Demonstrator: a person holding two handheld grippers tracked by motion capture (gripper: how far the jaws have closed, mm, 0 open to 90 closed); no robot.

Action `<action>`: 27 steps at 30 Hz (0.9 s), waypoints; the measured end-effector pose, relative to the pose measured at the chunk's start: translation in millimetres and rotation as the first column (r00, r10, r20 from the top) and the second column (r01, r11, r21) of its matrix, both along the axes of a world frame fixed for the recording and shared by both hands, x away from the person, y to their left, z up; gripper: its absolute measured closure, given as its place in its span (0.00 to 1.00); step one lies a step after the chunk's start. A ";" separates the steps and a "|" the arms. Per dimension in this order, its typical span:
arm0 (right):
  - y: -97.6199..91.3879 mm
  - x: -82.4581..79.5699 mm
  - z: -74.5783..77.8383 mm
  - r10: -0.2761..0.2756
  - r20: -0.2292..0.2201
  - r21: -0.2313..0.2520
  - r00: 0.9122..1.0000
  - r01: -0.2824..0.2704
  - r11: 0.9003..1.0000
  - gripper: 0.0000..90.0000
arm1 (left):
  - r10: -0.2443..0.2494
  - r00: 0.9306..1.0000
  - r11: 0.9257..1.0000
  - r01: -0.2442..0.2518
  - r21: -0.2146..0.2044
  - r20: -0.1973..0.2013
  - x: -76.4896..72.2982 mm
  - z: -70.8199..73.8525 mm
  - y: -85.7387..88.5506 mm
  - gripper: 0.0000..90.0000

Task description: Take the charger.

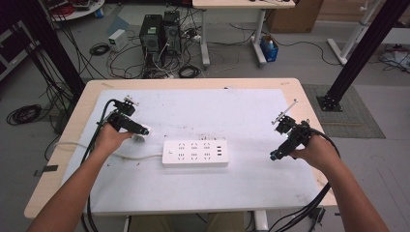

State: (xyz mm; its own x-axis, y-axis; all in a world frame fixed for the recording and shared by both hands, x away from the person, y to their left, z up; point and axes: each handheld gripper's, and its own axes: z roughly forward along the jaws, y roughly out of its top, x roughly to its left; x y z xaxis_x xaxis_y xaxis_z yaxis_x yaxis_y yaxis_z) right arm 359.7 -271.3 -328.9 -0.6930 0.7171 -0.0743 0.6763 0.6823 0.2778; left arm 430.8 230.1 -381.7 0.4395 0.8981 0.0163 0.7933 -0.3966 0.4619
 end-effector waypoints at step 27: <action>-1.4 5.1 -8.4 0.012 -0.016 0.003 1.000 -0.012 1.000 0.01 | 0.042 0.998 0.998 -0.041 0.040 -0.035 13.5 -30.6 -12.6 0.31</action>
State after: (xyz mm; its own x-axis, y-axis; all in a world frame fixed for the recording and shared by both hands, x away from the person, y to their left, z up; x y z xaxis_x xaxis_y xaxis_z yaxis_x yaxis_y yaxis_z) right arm 364.8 -272.7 -337.3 -0.7029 0.7087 -0.0608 0.6721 0.6898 0.2693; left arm 444.3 217.5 -412.2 0.4026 0.9146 0.0371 0.8254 -0.3803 0.4173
